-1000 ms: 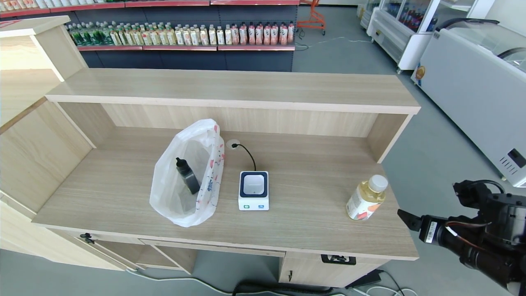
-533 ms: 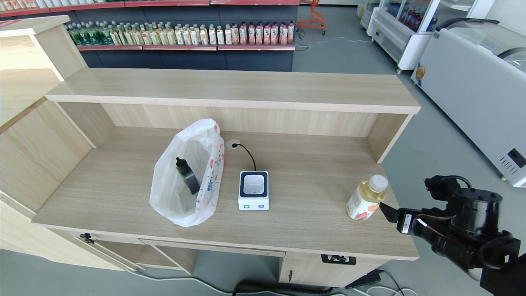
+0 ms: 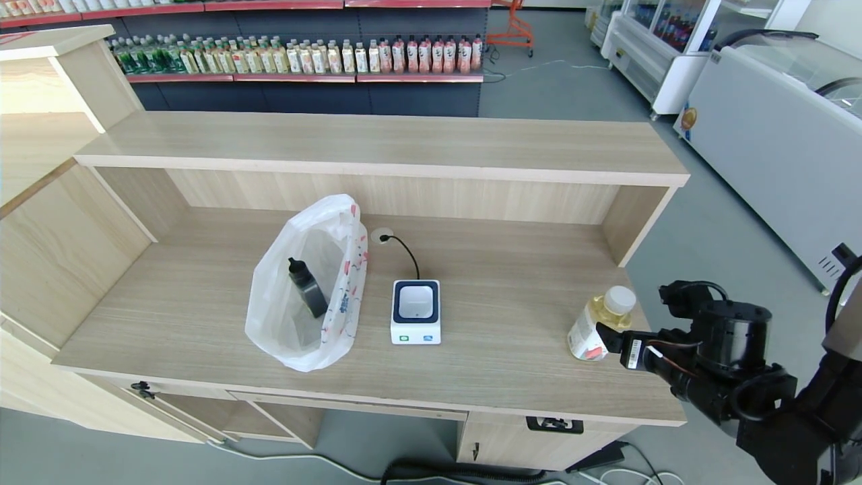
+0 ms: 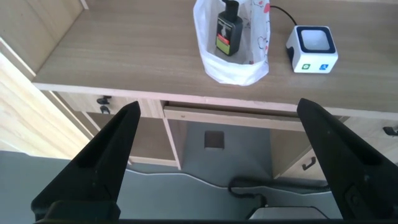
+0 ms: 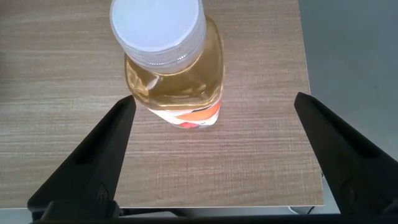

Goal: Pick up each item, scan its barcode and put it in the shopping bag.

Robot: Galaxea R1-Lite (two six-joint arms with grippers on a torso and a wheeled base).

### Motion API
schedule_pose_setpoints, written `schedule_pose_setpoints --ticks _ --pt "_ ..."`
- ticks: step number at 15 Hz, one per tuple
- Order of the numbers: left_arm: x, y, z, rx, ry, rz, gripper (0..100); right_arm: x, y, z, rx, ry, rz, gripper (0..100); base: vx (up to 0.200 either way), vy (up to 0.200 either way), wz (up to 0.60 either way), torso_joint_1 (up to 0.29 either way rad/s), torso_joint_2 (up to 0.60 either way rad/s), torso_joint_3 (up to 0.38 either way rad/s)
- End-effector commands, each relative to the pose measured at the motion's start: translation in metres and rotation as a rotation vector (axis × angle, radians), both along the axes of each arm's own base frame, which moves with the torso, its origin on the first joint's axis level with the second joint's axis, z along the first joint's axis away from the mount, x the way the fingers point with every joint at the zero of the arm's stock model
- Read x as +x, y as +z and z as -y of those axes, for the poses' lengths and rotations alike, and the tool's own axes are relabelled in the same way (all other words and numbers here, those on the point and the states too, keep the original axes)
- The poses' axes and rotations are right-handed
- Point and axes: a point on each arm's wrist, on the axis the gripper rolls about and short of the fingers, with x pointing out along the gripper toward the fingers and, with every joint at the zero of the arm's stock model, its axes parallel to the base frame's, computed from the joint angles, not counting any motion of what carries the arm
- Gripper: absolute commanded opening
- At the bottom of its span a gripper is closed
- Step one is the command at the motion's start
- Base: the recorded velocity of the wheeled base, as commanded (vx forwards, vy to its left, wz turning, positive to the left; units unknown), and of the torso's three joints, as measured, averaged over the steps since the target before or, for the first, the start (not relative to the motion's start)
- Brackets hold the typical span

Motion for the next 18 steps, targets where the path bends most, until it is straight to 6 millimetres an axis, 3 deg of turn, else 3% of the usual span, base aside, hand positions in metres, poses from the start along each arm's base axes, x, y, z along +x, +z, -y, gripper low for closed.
schedule_pose_setpoints --ticks 1,12,18 --pt "0.000 0.000 0.000 0.000 0.000 0.000 100 0.009 -0.005 -0.006 -0.001 0.014 -0.001 100 0.000 0.000 0.00 0.000 0.00 0.000" --pt "0.000 0.000 0.000 0.000 0.001 0.000 100 0.046 -0.036 -0.022 -0.050 0.047 0.042 100 0.000 0.000 0.00 0.000 0.00 0.000" --pt "0.000 0.000 0.000 0.000 0.000 0.000 100 0.066 -0.038 -0.028 -0.052 0.057 0.086 100 0.000 0.000 0.00 0.000 0.00 0.000"
